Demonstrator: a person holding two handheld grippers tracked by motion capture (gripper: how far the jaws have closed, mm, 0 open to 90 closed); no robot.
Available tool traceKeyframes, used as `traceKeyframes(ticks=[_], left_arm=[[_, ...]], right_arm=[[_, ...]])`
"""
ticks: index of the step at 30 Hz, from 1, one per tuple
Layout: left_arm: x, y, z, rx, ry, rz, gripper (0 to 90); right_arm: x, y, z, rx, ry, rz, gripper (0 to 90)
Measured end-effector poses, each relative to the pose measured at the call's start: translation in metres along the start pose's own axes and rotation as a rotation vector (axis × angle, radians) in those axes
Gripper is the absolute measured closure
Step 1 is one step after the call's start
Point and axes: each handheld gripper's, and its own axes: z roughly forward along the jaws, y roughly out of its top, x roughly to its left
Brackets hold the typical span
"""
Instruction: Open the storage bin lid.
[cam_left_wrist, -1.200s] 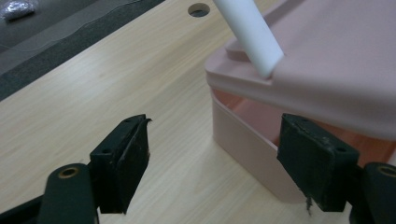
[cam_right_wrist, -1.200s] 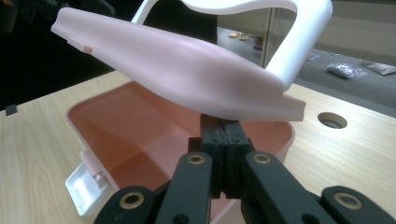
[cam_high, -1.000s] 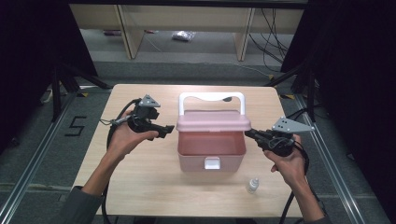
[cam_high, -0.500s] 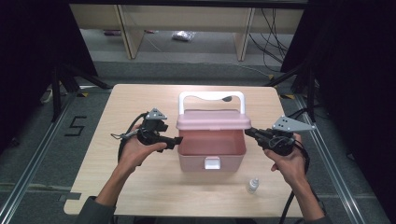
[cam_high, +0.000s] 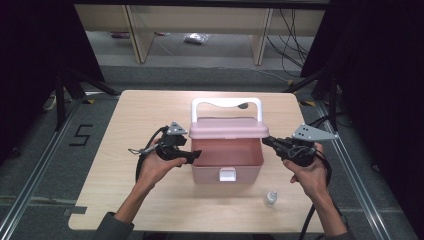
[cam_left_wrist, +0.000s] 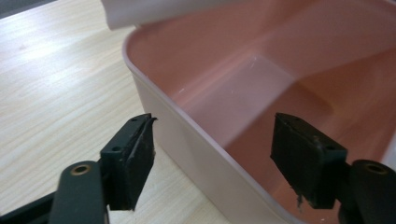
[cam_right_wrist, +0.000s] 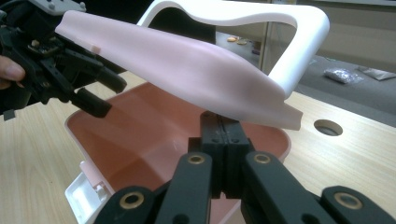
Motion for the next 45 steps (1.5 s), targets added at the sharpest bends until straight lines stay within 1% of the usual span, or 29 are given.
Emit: traceKeyframes(ticks=[1, 3, 5, 8, 9, 10, 11, 12, 13, 14, 15, 19, 20, 22, 24, 25, 29, 31, 32, 34, 35, 36, 37, 39, 40, 42, 43, 44, 45], left_arm=[[-0.001, -0.001, 0.002, 0.010, -0.003, 0.007, 31.3], [-0.001, -0.001, 0.005, 0.020, -0.016, 0.001, 32.6], [-0.002, -0.002, 0.006, 0.019, -0.002, 0.022, 38.0], [-0.003, -0.007, 0.009, 0.027, -0.033, 0.020, 42.0], [-0.003, -0.008, 0.010, 0.034, -0.029, 0.023, 44.0], [-0.002, -0.009, 0.010, 0.036, -0.045, 0.018, 43.5], [-0.002, -0.009, 0.010, 0.036, -0.045, 0.013, 43.6], [-0.002, -0.009, 0.010, 0.037, -0.045, 0.015, 43.7], [-0.002, -0.009, 0.010, 0.035, -0.037, 0.020, 43.8], [-0.002, -0.009, 0.011, 0.032, -0.028, 0.027, 44.1], [-0.003, -0.009, 0.010, 0.032, -0.023, 0.025, 44.3], [-0.006, -0.010, 0.009, 0.032, -0.016, 0.027, 45.7], [-0.007, -0.010, 0.009, 0.030, -0.011, 0.021, 45.9], [-0.007, -0.010, 0.009, 0.031, -0.009, 0.020, 46.1], [-0.006, -0.010, 0.009, 0.034, -0.018, 0.028, 46.3], [-0.007, -0.010, 0.009, 0.034, -0.017, 0.027, 46.5], [-0.008, -0.010, 0.008, 0.038, -0.015, 0.035, 47.5], [-0.008, -0.010, 0.008, 0.038, -0.017, 0.038, 48.3], [-0.008, -0.010, 0.008, 0.040, -0.020, 0.039, 49.0], [-0.009, -0.010, 0.008, 0.041, -0.025, 0.036, 50.4], [-0.009, -0.010, 0.008, 0.041, -0.027, 0.035, 50.9], [-0.009, -0.010, 0.008, 0.041, -0.027, 0.032, 51.0], [-0.009, -0.010, 0.007, 0.041, -0.027, 0.031, 51.0], [-0.010, -0.010, 0.007, 0.043, -0.025, 0.037, 50.9], [-0.010, -0.010, 0.007, 0.043, -0.025, 0.040, 50.5], [-0.011, -0.011, 0.007, 0.049, -0.027, 0.032, 49.9], [-0.011, -0.011, 0.006, 0.048, -0.029, 0.034, 49.7], [-0.011, -0.011, 0.006, 0.046, -0.030, 0.035, 49.6], [-0.011, -0.011, 0.006, 0.046, -0.031, 0.040, 49.4]], right_arm=[[0.002, 0.000, 0.000, 0.005, 0.002, 0.021, 90.0], [0.001, 0.000, 0.001, 0.000, 0.013, 0.016, 90.0], [0.001, 0.001, 0.001, 0.002, 0.008, 0.017, 90.0], [0.000, 0.002, 0.002, -0.003, -0.011, 0.018, 90.0], [-0.001, 0.003, 0.002, 0.001, -0.006, 0.004, 90.0], [-0.001, 0.003, 0.003, -0.004, -0.015, 0.016, 90.0], [-0.003, 0.004, 0.003, -0.006, -0.015, -0.001, 90.0], [-0.002, 0.005, 0.002, 0.010, -0.004, 0.019, 90.0], [-0.003, 0.006, 0.004, -0.012, -0.016, 0.008, 90.0], [-0.002, 0.007, 0.004, -0.004, -0.002, 0.021, 90.0], [-0.004, 0.009, 0.004, -0.003, -0.010, 0.003, 90.0], [-0.007, 0.014, 0.006, -0.009, -0.027, -0.008, 90.0], [-0.007, 0.015, 0.006, 0.001, -0.025, 0.015, 90.0], [-0.010, 0.018, 0.008, -0.014, -0.022, -0.007, 90.0], [-0.010, 0.020, 0.009, -0.016, -0.038, 0.014, 90.0], [-0.013, 0.021, 0.010, -0.014, -0.028, -0.010, 90.0], [-0.018, 0.023, 0.015, -0.007, -0.018, 0.024, 90.0], [-0.021, 0.025, 0.018, -0.012, -0.034, 0.005, 90.0], [-0.021, 0.025, 0.019, -0.005, -0.028, 0.031, 90.0], [-0.025, 0.026, 0.022, -0.011, -0.036, 0.005, 90.0], [-0.024, 0.026, 0.023, -0.006, -0.041, 0.024, 90.0], [-0.027, 0.027, 0.024, -0.003, -0.033, 0.015, 90.0], [-0.028, 0.027, 0.024, -0.007, -0.052, 0.016, 90.0], [-0.032, 0.027, 0.026, -0.016, -0.044, 0.015, 90.0], [-0.034, 0.027, 0.027, -0.009, -0.054, 0.026, 90.0], [-0.039, 0.027, 0.030, -0.014, -0.064, 0.010, 90.0], [-0.040, 0.026, 0.032, -0.008, -0.058, 0.029, 90.0], [-0.044, 0.026, 0.034, -0.012, -0.071, 0.011, 90.0], [-0.045, 0.026, 0.035, -0.001, -0.066, 0.030, 90.0]])
